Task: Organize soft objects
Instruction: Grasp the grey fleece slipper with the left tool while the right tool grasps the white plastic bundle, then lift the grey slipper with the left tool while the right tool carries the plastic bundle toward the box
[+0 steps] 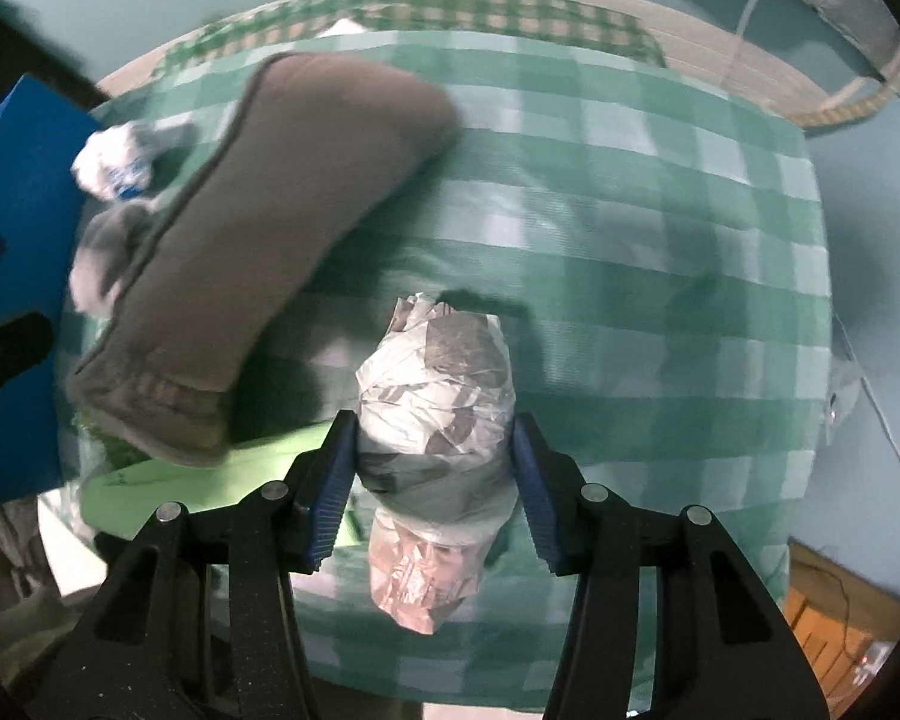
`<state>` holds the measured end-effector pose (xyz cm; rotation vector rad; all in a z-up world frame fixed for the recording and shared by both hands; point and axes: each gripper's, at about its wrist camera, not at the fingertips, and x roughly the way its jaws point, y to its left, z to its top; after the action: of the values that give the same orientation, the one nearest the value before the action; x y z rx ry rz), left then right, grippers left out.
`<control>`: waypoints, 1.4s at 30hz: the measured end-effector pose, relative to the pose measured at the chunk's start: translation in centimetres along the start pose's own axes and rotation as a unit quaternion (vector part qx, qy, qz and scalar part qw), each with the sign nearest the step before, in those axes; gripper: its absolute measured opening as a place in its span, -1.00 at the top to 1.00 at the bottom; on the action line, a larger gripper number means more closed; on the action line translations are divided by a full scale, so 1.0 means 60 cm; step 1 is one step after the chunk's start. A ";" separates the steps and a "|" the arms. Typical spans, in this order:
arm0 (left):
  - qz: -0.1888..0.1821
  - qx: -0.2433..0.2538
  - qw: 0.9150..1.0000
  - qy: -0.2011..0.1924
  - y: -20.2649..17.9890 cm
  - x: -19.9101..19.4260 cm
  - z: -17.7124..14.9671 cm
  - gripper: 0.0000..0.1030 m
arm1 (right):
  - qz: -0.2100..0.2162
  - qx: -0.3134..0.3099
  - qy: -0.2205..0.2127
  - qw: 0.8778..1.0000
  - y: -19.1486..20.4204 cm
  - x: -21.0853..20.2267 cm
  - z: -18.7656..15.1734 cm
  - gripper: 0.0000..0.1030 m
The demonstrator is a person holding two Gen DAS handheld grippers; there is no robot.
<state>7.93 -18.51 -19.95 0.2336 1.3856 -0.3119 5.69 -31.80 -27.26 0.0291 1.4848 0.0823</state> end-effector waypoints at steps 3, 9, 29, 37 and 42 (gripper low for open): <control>-0.013 0.004 1.000 0.002 -0.013 0.004 0.009 -0.74 | -0.009 0.011 -0.002 1.000 -0.021 -0.001 0.002 0.02; -0.049 0.005 0.999 0.023 -0.045 0.027 0.027 -0.74 | -0.005 0.027 -0.001 1.000 -0.043 -0.001 -0.005 0.01; 0.030 0.054 0.995 0.079 -0.107 0.114 0.044 -0.74 | -0.006 0.038 -0.003 0.999 -0.052 0.005 -0.028 -0.19; 0.045 0.064 0.993 0.086 -0.108 0.114 0.044 0.01 | 0.003 0.029 -0.005 1.000 -0.055 0.016 -0.024 -0.05; 0.042 0.059 0.995 0.073 -0.104 0.103 0.041 0.43 | 0.005 0.024 -0.023 0.999 -0.055 0.005 -0.027 -0.02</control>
<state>8.95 -25.66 -25.48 0.4176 1.4994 -0.3113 4.21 -35.09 -27.91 0.0769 1.4412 0.0523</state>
